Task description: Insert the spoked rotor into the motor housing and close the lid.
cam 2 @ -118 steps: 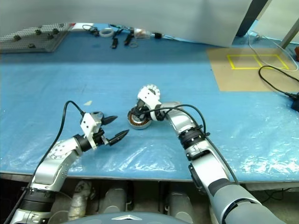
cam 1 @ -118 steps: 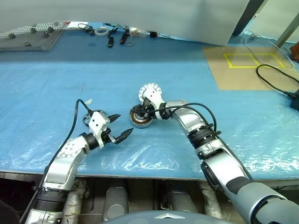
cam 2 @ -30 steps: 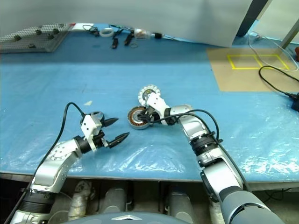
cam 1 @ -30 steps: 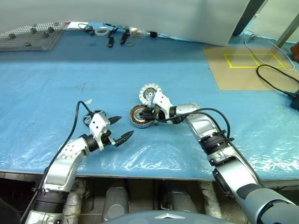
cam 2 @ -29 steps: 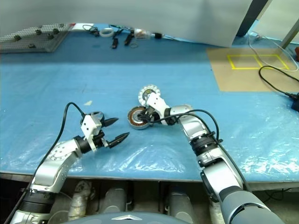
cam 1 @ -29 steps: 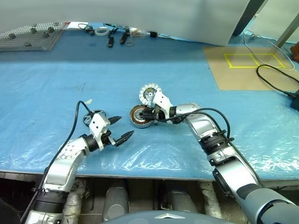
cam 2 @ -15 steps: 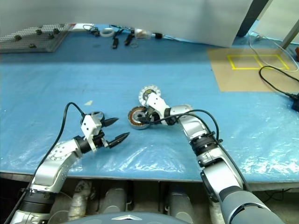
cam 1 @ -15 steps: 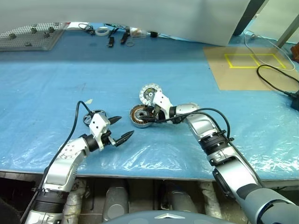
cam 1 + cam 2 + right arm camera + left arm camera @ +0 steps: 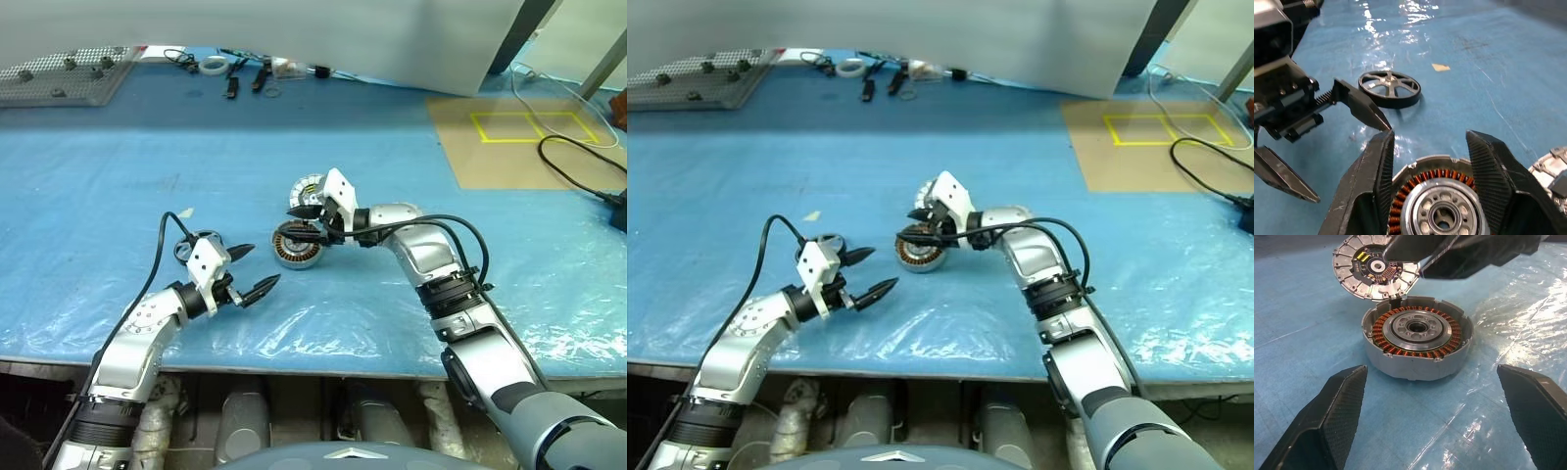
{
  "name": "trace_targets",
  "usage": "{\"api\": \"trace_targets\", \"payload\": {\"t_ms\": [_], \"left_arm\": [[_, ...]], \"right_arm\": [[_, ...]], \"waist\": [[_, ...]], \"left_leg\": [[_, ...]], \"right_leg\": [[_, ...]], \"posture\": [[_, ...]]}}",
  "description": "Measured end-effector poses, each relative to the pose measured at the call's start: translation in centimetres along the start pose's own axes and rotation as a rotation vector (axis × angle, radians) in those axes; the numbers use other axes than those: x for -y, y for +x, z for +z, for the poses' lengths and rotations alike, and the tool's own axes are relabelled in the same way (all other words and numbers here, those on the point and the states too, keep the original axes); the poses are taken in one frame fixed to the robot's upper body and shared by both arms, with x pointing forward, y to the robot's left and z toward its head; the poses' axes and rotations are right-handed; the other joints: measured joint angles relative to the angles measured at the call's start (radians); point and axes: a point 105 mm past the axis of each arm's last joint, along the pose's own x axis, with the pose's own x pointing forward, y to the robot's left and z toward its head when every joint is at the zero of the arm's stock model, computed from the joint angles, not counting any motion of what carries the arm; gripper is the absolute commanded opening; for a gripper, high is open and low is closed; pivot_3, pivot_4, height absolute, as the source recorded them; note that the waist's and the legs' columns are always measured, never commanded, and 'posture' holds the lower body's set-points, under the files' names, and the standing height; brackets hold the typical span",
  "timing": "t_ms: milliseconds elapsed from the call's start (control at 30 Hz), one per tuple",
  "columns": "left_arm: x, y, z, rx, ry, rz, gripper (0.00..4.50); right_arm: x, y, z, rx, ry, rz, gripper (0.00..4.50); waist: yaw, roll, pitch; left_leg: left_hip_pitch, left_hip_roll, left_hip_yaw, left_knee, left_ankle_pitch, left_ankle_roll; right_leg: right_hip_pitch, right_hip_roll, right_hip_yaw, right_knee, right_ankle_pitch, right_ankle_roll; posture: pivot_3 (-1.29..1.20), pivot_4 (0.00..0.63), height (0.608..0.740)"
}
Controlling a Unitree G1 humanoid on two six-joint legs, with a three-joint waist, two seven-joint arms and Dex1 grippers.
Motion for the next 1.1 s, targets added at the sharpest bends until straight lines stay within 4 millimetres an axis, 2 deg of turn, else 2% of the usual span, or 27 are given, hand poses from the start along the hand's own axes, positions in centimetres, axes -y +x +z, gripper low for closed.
{"api": "trace_targets", "payload": {"t_ms": [167, 567, 867, 1100], "left_arm": [[0.0, 0.0, 0.0, -0.001, -0.001, 0.0, 4.5], [0.0, 0.0, 0.0, -0.001, -0.001, 0.001, 4.5], [0.0, 0.0, -0.1, 0.0, -0.002, 0.002, 4.5], [0.0, 0.1, -0.1, 0.0, -0.003, 0.006, 4.5]], "right_arm": [[-0.1, 0.0, -0.3, -0.021, -0.014, 0.007, 0.03], [1.2, 0.1, -4.7, -0.169, 0.004, -0.068, 0.03], [0.9, 0.5, -4.8, -0.215, -0.111, -0.048, 0.03], [1.2, 0.7, -4.9, -0.278, -0.192, -0.046, 0.03]], "waist": [[0.0, 0.0, 0.0], [0.0, 0.0, 0.0], [0.0, 0.0, 0.0], [0.0, 0.0, 0.0]], "left_leg": [[0.0, 0.0, 0.0, 0.0, 0.0, 0.0], [0.0, 0.0, 0.0, 0.0, 0.0, -0.001], [0.001, 0.0, 0.0, 0.0, 0.0, 0.0], [0.01, 0.0, 0.001, -0.001, 0.0, 0.0]], "right_leg": [[0.0, 0.0, 0.0, 0.0, 0.0, 0.0], [0.0, 0.0, 0.0, 0.0, 0.0, 0.0], [0.001, 0.0, 0.0, 0.0, 0.0, 0.0], [0.008, 0.0, 0.001, 0.0, 0.0, 0.0]], "posture": [[0.0, 0.15, 0.74], [0.0, 0.15, 0.74], [0.0, 0.15, 0.74], [0.0, 0.15, 0.74]]}}
